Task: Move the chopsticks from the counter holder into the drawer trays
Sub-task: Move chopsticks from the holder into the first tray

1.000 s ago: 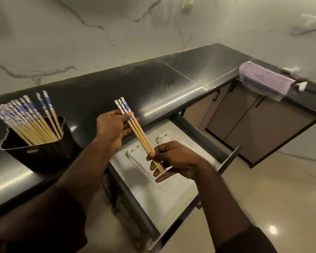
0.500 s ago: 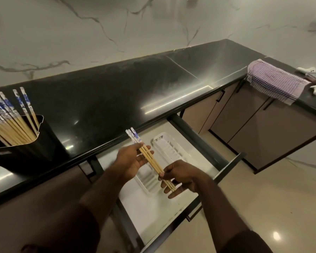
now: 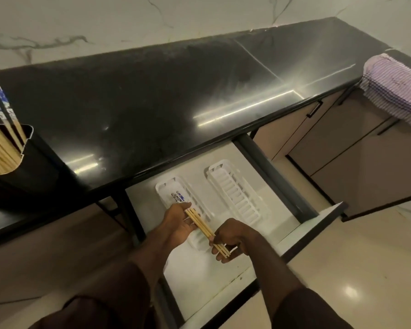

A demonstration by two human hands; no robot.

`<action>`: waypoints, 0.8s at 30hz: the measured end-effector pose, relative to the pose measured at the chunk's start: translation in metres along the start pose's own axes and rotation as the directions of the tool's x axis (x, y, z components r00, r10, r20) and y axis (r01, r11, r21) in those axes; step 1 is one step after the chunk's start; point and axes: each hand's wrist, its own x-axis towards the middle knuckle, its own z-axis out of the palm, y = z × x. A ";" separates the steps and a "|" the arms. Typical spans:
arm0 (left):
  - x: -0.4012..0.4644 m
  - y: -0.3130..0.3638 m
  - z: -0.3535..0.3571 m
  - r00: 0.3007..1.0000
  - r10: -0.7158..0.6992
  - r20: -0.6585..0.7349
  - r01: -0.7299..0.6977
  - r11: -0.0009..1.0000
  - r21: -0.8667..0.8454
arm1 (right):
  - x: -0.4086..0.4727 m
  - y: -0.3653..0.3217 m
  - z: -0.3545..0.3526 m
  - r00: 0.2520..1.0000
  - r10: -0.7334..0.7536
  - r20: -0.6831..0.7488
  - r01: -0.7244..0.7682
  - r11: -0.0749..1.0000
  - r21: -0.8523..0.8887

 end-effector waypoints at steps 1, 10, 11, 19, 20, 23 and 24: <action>0.005 -0.001 0.001 1.000 0.006 -0.009 -0.006 1.000 -0.009 | 0.007 -0.003 0.001 1.000 0.011 -0.006 -0.011 1.000 -0.012; 0.052 0.001 0.002 0.994 0.035 -0.104 -0.042 0.997 -0.071 | 0.073 -0.012 0.007 0.989 -0.038 -0.143 0.033 0.999 -0.035; 0.054 0.002 0.002 0.993 0.038 -0.108 -0.046 0.996 -0.072 | 0.077 -0.011 0.008 0.985 -0.050 -0.167 0.044 0.998 -0.040; 0.065 0.002 0.003 0.993 0.038 -0.111 -0.048 0.994 -0.097 | 0.096 -0.017 0.015 0.941 -0.190 -0.282 0.124 0.964 -0.236; 0.066 0.002 0.004 0.993 0.038 -0.113 -0.049 0.994 -0.098 | 0.097 -0.019 0.015 0.937 -0.195 -0.289 0.119 0.958 -0.259; 0.069 0.001 0.007 0.992 0.042 -0.122 -0.054 0.994 -0.095 | 0.102 -0.020 0.019 0.910 -0.241 -0.338 0.104 0.920 -0.377; 0.069 0.001 0.008 0.991 0.040 -0.124 -0.052 0.994 -0.096 | 0.103 -0.020 0.021 0.896 -0.263 -0.358 0.098 0.903 -0.418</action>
